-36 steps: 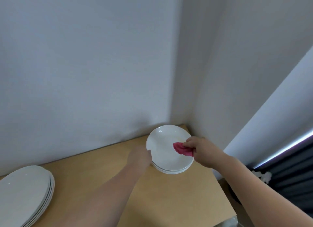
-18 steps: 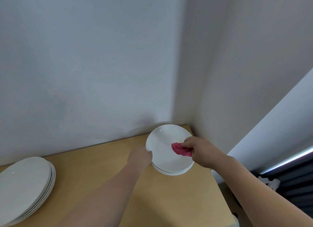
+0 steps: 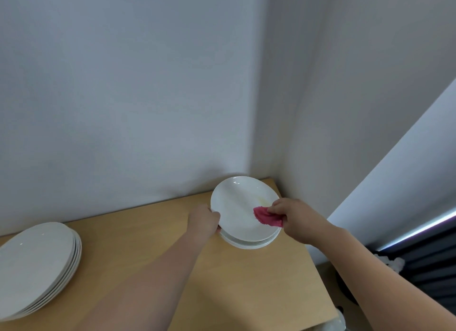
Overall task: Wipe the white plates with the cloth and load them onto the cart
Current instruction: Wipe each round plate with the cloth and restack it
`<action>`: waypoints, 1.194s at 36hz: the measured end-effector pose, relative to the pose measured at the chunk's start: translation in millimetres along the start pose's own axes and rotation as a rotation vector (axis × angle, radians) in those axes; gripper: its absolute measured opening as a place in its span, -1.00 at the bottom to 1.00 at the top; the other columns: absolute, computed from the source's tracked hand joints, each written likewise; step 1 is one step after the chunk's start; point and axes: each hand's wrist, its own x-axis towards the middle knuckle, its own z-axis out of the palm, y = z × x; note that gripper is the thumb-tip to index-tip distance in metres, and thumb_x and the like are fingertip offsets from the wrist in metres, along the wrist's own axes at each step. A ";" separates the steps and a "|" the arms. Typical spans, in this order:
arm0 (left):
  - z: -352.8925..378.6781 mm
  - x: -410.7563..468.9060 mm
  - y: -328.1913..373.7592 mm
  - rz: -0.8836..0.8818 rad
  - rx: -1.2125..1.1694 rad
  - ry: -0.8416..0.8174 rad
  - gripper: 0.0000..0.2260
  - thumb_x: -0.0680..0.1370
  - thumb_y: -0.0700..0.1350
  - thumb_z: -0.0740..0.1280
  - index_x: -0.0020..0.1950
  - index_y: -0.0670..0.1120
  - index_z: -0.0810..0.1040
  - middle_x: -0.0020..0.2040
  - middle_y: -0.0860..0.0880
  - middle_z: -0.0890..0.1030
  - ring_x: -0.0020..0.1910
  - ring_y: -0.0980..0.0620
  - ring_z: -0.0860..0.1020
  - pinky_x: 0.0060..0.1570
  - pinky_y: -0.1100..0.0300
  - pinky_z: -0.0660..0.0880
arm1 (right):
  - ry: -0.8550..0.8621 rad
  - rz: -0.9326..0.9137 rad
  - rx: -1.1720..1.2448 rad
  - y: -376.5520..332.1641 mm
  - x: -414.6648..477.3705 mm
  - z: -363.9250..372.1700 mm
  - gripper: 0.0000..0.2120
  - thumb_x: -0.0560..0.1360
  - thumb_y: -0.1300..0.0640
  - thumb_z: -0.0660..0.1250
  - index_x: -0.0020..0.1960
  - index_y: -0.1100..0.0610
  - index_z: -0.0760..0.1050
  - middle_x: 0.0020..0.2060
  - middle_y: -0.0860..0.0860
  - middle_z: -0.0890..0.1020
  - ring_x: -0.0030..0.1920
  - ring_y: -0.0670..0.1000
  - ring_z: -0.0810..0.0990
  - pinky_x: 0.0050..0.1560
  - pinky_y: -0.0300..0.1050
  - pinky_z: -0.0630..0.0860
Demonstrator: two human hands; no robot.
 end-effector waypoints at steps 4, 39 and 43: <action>-1.6 -6.8 8.3 -0.020 0.028 -0.021 -0.89 0.36 -0.38 0.22 -0.16 -0.23 0.44 -0.28 -0.14 0.58 -0.28 -0.21 0.66 -0.46 0.12 0.56 | 0.007 0.014 0.015 -1.1 -1.7 0.4 -0.60 0.54 0.34 0.22 0.25 -0.01 0.57 -0.07 -0.13 0.56 -0.01 -0.03 0.54 0.09 -0.10 0.51; -124.6 -54.3 -88.3 -0.058 -0.248 0.111 -0.67 0.34 -0.35 0.12 -0.03 -0.19 0.58 -0.08 -0.14 0.65 -0.13 -0.13 0.64 -0.32 0.05 0.65 | 0.154 -0.198 0.085 -123.7 25.8 -15.4 -0.51 0.49 0.43 0.12 0.23 0.03 0.59 -0.03 -0.07 0.60 -0.23 -0.30 0.50 -0.30 -0.48 0.32; -147.0 -59.1 -131.6 -0.091 -0.249 0.138 -0.66 0.32 -0.32 0.11 -0.03 -0.17 0.58 -0.09 -0.14 0.66 -0.11 -0.15 0.65 -0.21 -0.15 0.65 | 0.107 -0.217 0.179 -147.5 29.8 5.8 -0.55 0.51 0.43 0.16 0.21 0.05 0.60 -0.01 -0.05 0.64 -0.12 -0.28 0.57 -0.33 -0.53 0.34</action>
